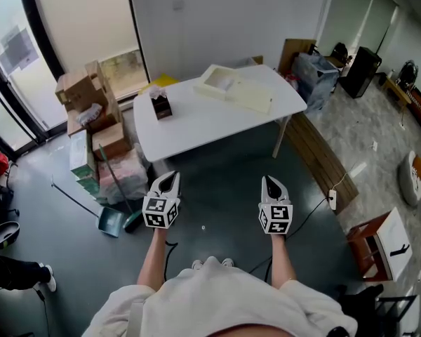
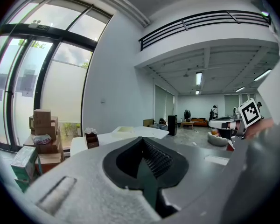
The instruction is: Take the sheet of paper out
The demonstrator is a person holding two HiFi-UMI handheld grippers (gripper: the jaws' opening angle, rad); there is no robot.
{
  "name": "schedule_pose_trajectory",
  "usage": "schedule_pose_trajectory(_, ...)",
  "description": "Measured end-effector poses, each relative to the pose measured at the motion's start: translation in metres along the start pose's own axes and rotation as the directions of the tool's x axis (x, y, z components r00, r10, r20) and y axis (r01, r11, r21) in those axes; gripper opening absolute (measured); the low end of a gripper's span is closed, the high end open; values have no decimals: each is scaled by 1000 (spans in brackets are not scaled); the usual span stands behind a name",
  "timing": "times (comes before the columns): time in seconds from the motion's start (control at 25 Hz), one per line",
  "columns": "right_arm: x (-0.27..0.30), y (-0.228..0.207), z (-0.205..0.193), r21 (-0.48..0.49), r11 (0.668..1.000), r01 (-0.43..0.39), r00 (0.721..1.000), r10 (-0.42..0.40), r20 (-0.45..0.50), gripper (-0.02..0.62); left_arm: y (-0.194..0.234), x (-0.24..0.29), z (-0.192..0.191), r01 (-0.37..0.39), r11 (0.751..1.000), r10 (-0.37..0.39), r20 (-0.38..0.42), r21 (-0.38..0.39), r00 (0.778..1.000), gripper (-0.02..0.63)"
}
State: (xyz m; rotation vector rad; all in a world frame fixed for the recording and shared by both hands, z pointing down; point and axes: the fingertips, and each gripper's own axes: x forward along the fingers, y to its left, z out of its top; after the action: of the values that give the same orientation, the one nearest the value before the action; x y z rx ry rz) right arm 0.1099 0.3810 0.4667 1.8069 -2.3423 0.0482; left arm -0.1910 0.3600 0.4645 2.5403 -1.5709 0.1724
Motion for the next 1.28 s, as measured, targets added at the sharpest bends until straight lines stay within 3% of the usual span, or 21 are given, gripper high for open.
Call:
schedule_pose_trajectory(0.8,18,-52,-21,-1,997,-82,997,82,0,2,-52,52,-4,-36,999,36,-9,-2,999,5)
schedule_pose_trajectory(1.28,45,-86,-36,24,999,-41,999,41,-35,2,-48,105,-1,11,1000,-11,-25,2,1000,5)
